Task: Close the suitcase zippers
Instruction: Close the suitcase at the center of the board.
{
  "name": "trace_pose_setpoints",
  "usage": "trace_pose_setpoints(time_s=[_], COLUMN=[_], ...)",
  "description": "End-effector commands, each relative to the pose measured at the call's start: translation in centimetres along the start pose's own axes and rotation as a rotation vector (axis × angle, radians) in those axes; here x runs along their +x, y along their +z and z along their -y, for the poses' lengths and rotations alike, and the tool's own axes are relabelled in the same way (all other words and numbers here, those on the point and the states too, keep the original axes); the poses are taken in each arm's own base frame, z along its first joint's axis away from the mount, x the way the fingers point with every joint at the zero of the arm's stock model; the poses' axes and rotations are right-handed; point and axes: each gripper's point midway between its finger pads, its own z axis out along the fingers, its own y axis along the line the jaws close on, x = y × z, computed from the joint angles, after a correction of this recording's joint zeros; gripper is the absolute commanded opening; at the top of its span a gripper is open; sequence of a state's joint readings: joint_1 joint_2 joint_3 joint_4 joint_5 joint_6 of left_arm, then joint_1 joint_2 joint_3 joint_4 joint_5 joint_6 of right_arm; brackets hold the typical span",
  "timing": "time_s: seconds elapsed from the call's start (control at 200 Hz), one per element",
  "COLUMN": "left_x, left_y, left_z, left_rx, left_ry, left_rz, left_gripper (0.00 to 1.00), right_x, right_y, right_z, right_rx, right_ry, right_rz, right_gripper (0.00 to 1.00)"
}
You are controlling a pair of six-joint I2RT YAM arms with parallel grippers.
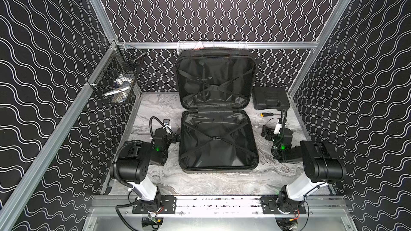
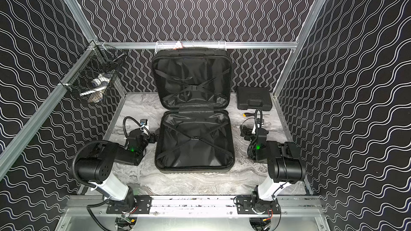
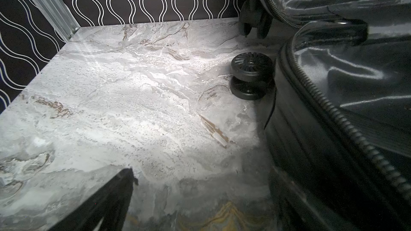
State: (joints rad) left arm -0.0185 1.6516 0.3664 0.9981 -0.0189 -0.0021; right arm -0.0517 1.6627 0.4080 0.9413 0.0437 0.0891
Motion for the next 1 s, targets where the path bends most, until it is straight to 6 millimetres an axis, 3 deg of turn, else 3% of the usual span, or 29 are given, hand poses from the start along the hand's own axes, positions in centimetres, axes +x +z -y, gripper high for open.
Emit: trace_pose_setpoints(time_s=[0.0, 0.766, 0.876, 0.996], left_x=[-0.8, -0.8, -1.9, -4.4], left_y=[0.1, -0.1, -1.1, -3.2], left_z=[0.3, 0.0, -1.8, -3.5], left_rx=[0.013, -0.002, -0.106, -0.221], left_ry=[0.012, 0.006, -0.034, -0.070], left_rz=[0.026, 0.035, 0.064, 0.090], left_gripper=[0.99, 0.99, 0.99, 0.99], right_x=[-0.5, -0.3, -2.2, -4.6], right_y=[0.1, 0.1, -0.2, -1.1], right_z=[-0.2, -0.2, 1.1, 1.0], right_rx=[-0.003, -0.006, 0.087, 0.104], right_ry=[-0.014, -0.011, 0.032, 0.035], right_rz=[0.017, 0.010, 0.014, -0.008], right_gripper=[1.00, 1.00, 1.00, 1.00])
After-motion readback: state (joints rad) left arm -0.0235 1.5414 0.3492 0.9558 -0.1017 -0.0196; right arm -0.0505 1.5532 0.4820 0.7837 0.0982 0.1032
